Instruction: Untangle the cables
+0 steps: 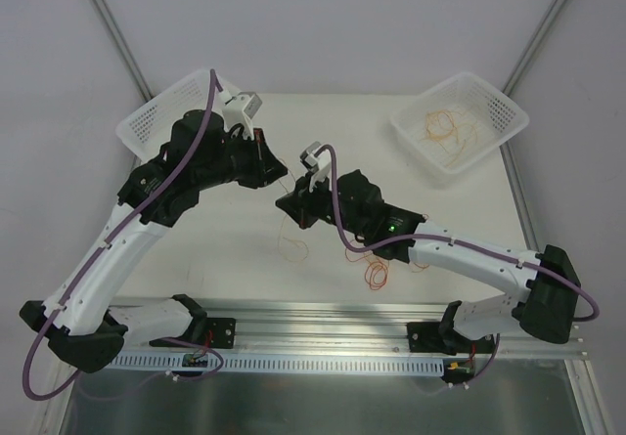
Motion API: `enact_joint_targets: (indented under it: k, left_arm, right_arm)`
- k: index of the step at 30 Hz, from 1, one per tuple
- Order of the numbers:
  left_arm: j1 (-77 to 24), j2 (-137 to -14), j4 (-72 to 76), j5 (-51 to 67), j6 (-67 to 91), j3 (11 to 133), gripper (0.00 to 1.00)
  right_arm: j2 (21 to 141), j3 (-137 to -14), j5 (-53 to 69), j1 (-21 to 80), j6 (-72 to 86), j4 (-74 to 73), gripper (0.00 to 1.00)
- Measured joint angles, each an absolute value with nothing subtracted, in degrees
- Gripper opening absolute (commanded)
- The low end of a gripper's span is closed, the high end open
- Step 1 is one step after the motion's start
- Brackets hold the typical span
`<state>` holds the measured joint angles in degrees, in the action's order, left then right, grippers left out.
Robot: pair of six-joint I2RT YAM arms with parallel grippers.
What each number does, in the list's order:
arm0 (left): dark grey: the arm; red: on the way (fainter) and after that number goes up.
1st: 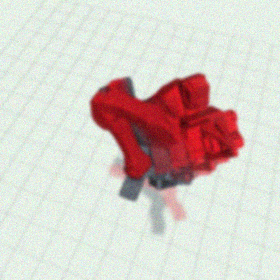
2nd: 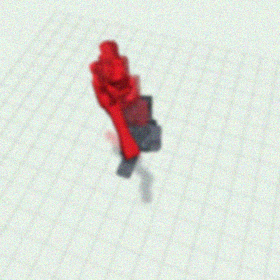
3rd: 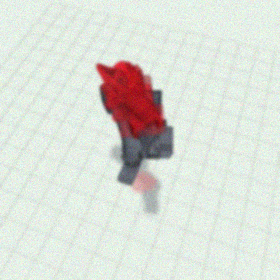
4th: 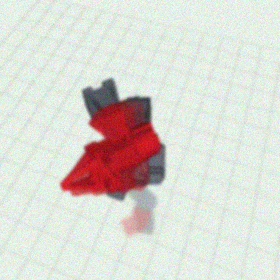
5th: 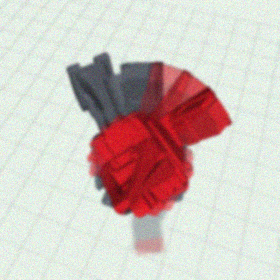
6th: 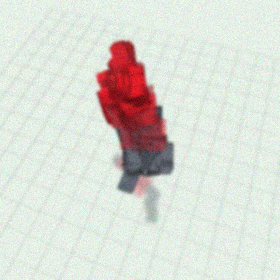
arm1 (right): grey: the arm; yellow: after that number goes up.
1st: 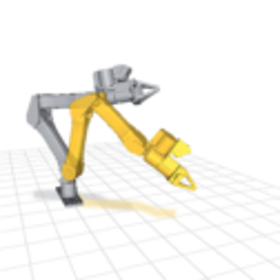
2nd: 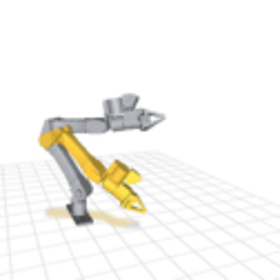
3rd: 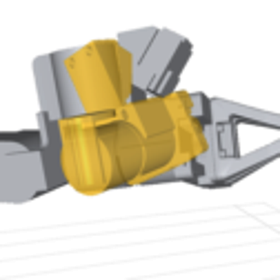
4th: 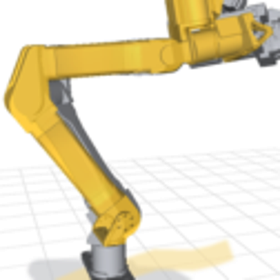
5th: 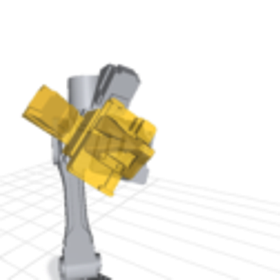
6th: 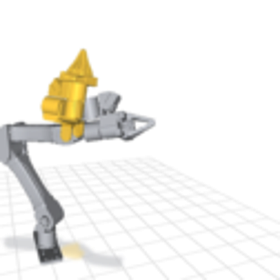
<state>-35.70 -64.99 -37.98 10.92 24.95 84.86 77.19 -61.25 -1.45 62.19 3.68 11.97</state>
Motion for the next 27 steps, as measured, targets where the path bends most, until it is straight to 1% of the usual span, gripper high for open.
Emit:
enact_joint_targets:
  k: [2, 3, 9, 10, 13, 14, 16, 17, 22, 27]
  left_arm:
    - [-35.70, -64.60, -37.87, 9.91, 25.08, 84.09, 0.06]
    - [-35.70, -64.47, -37.69, 9.52, 25.15, 83.70, 0.15]
    - [-35.70, -63.92, -36.93, 7.62, 26.20, 82.13, 0.45]
    - [-35.70, -63.70, -36.60, 7.38, 26.17, 81.95, 0.57]
    - [-35.70, -62.57, -35.70, 7.18, 25.89, 81.43, 0.71]
    - [-35.70, -61.98, -35.24, 7.18, 25.87, 81.12, 0.78]
    - [-35.70, -60.14, -34.33, 7.18, 25.56, 79.94, 0.84]
    - [-35.70, -59.09, -34.02, 7.18, 25.30, 79.31, 0.89]
    - [-35.70, -53.91, -31.42, 7.79, 23.22, 75.55, 0.95]
    - [-35.70, -49.65, -29.08, 8.73, 21.58, 67.53, 0.99]
  right_arm:
    - [76.40, -60.73, -1.89, 62.19, 3.44, 11.42, 0.01]
    - [75.99, -60.49, -2.20, 62.19, 3.42, 11.14, 0.01]
    - [72.86, -59.16, -3.92, 61.80, 3.11, 8.34, 0.01]
    - [72.42, -59.11, -4.16, 61.56, 2.98, 7.35, 0.01]
    - [71.29, -58.59, -4.62, 60.20, 2.92, 5.15, 0.01]
    - [70.91, -58.35, -4.82, 59.53, 2.92, 4.27, 0.01]
    - [70.32, -57.84, -5.19, 57.58, 2.94, 2.37, 0.01]
    - [70.06, -57.49, -5.41, 56.34, 2.92, 1.58, 0.01]
    - [68.84, -56.53, -6.74, 49.50, 2.74, -3.90, 0.01]
    - [68.34, -58.48, -7.14, 38.06, 1.48, -9.61, 0.00]
